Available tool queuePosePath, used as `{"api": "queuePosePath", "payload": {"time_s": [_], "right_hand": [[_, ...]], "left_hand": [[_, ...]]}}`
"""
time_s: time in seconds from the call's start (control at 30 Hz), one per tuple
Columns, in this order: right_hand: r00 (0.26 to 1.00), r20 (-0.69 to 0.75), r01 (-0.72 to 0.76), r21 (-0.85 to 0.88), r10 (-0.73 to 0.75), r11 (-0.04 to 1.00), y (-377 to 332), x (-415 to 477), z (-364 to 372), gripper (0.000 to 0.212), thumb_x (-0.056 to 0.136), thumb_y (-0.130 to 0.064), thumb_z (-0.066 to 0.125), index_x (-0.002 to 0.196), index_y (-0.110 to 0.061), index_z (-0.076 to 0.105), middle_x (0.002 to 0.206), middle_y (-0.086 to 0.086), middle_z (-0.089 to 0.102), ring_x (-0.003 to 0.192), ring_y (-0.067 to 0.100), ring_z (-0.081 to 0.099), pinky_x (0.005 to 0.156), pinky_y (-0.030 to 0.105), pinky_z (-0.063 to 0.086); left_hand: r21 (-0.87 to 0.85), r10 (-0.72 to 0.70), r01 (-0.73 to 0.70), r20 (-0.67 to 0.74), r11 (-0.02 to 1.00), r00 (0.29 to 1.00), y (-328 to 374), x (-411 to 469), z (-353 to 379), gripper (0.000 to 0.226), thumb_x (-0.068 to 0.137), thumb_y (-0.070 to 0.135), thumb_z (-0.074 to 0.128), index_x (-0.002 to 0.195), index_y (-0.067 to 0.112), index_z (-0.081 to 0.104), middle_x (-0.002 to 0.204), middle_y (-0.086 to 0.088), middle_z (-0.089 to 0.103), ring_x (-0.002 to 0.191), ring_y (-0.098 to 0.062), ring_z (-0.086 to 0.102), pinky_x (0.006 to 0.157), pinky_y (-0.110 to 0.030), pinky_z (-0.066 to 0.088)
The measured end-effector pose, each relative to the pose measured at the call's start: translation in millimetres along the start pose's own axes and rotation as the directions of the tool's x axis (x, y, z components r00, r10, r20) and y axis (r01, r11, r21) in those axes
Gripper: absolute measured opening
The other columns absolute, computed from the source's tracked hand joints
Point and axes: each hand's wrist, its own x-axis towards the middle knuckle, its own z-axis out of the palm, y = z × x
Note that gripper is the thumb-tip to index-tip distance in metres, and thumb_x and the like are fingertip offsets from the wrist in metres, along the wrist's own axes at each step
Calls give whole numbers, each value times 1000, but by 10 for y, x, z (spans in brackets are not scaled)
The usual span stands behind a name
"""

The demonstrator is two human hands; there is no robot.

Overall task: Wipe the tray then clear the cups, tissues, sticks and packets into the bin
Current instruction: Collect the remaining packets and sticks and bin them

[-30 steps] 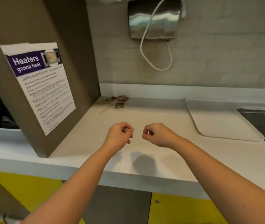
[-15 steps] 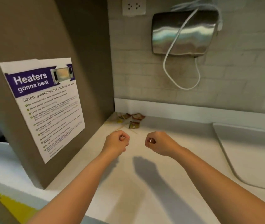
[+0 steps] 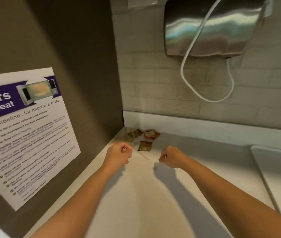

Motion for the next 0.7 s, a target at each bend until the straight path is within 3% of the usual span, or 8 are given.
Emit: {"api": "queuePosePath", "payload": {"time_s": [0.07, 0.13, 0.17, 0.27, 0.37, 0.43, 0.6, 0.7], "right_hand": [[998, 57, -38, -11, 38, 999, -20, 150, 8, 19, 94, -19, 51, 78, -10, 57, 82, 8, 58, 71, 21, 53, 49, 20, 36], [994, 101, -41, -66, 47, 997, -46, 296, 18, 9, 94, -21, 50, 88, -15, 53, 92, 8, 57, 77, 18, 50, 51, 19, 36], [993, 104, -41, -71, 48, 997, -53, 412, 34, 4, 94, -21, 51, 94, -17, 53, 95, 8, 55, 84, 17, 47, 59, 21, 40], [999, 19, -43, 50, 42, 998, -81, 776, 125, 15, 92, -18, 54, 106, -19, 48, 83, -6, 39, 95, 16, 40, 92, 28, 42], [999, -38, -15, 169, 22, 986, -117, 1048, 236, 39, 85, -35, 64, 121, -24, 53, 123, -3, 50, 114, 21, 51, 103, 30, 42], [999, -30, 33, 136, -30, 990, -85, 1271, 325, 55, 85, -35, 64, 135, -23, 47, 141, 4, 43, 126, 26, 46, 107, 33, 38], [1000, -2, -26, -42, 26, 999, -172, 1541, 401, 79, 78, -28, 68, 145, -18, 28, 135, 12, 47, 120, 31, 48, 95, 31, 44], [999, 51, -10, -82, 14, 997, -158, 1657, 379, 81, 73, -30, 73, 142, -14, 33, 134, 11, 49, 118, 28, 50, 94, 29, 45]], "left_hand": [[-11, -23, 23, 19, 1000, 1000, -58, 128, 20, 24, 92, 9, 51, 72, 21, 57, 68, 3, 61, 49, -11, 52, 44, -16, 36], [-17, -39, 40, 33, 999, 999, -117, 246, 29, 24, 92, 9, 52, 72, 21, 57, 67, 3, 61, 49, -11, 52, 43, -16, 35], [-26, -43, 44, 38, 999, 998, -144, 325, 27, 23, 91, 9, 52, 72, 21, 57, 67, 3, 61, 50, -11, 52, 44, -17, 35], [-68, -59, 62, 57, 996, 997, -229, 543, 34, 22, 91, 10, 53, 73, 20, 58, 68, 2, 61, 51, -12, 51, 45, -17, 35], [-105, -60, 68, 79, 992, 995, -302, 707, 39, 22, 91, 10, 53, 73, 21, 58, 67, 1, 60, 51, -13, 51, 45, -19, 35], [-114, -65, 76, 94, 991, 993, -357, 806, 51, 22, 91, 11, 53, 73, 22, 57, 66, 2, 60, 51, -13, 51, 45, -19, 35], [-139, -98, 119, 148, 983, 984, -511, 986, 138, 19, 91, 13, 54, 77, 23, 59, 69, 3, 61, 53, -12, 52, 54, -25, 43], [-157, -102, 127, 159, 979, 982, -590, 1087, 197, 18, 91, 11, 53, 79, 22, 59, 70, 3, 61, 53, -12, 52, 53, -23, 42]]}}
